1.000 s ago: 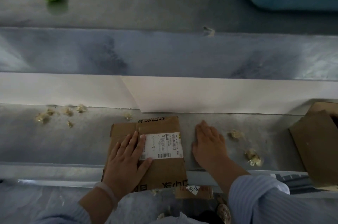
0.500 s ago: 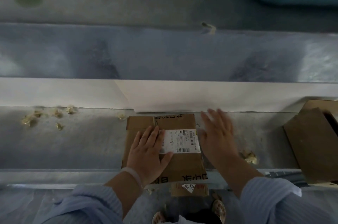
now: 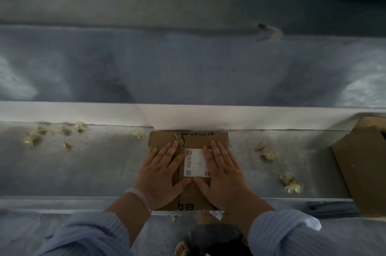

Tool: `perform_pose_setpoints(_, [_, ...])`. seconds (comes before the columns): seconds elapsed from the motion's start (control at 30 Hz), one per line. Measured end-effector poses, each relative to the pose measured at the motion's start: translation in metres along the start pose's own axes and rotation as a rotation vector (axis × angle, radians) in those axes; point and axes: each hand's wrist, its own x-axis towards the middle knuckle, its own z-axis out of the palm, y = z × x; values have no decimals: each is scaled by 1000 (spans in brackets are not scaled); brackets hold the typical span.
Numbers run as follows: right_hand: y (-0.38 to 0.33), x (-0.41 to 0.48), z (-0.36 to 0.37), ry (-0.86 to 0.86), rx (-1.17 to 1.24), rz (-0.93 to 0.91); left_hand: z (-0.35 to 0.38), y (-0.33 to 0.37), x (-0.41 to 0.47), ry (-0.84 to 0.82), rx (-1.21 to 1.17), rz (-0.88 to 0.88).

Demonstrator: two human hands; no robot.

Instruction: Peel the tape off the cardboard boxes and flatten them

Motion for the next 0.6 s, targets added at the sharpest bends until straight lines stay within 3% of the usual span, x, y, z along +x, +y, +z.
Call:
perform_pose_setpoints(0.17, [15, 4, -7, -60, 27, -79, -15, -8, 3, -68, -102, 39])
perform_pose_setpoints(0.23, [17, 4, -9, -59, 27, -87, -13, -9, -3, -20, -127, 25])
perform_pose_setpoints(0.33, [18, -3, -9, -62, 68, -33, -4, -5, -21, 118, -187, -237])
perform_pose_setpoints(0.43, [23, -18, -15, -7, 157, 153, -8, 6, -40, 196, -164, -491])
perform_pose_setpoints(0.6, [31, -31, -26, 9, 273, 304, -21, 19, -58, 98, -323, -715])
